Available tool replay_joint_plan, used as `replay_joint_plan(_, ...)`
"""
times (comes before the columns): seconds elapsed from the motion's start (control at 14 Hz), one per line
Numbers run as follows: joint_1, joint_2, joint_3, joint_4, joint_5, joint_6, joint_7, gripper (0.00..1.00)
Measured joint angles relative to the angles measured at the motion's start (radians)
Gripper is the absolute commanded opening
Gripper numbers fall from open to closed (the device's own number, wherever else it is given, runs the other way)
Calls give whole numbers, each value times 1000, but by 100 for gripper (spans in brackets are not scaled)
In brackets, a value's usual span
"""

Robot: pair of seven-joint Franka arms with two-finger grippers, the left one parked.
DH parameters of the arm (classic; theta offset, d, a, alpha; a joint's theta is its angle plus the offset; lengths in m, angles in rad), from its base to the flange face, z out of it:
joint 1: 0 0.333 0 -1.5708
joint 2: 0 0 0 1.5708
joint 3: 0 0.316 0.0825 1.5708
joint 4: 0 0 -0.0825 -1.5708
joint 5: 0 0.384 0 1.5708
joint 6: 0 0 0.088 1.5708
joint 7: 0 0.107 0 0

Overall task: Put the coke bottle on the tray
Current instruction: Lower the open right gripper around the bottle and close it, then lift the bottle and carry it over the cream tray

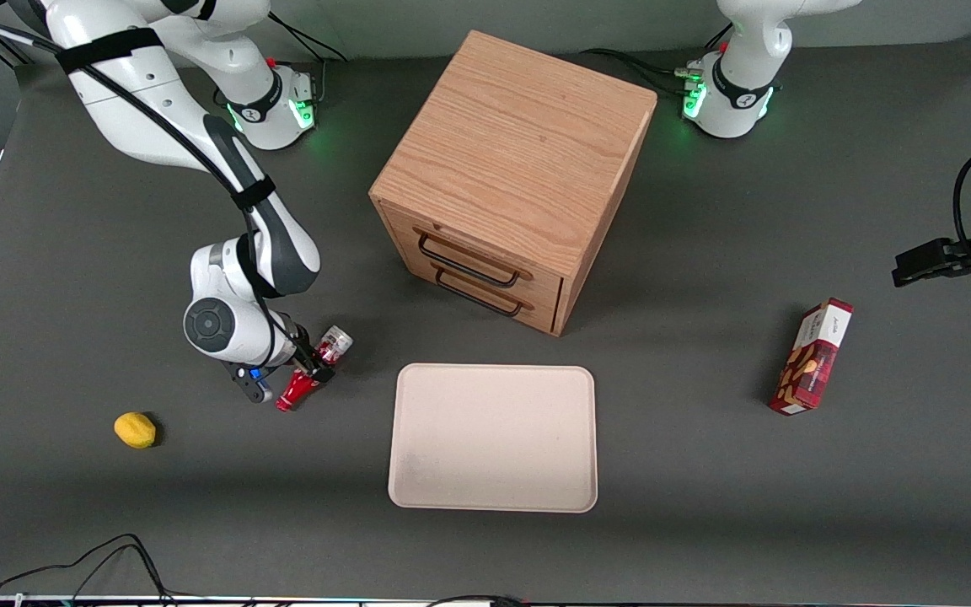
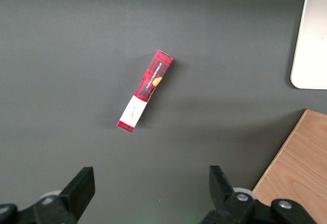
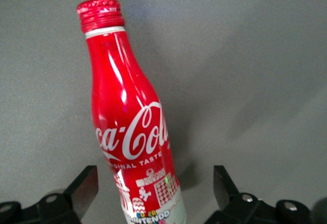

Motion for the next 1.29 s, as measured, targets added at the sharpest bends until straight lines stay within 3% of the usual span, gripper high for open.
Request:
replay_joint_plan(0.21,0,19,0,-8,0,52,0,98)
replay_joint_plan(0.29,0,28,0,-10,-1,64,0,42)
replay_joint_plan(0.36,0,37,0,-10,-6,74,0,0)
replay_joint_plan(1.0,0,35,7,-2,-48,76,-3,0)
replay_joint_plan(1.29,-1,-61,5,53,-55,-94,-92,0)
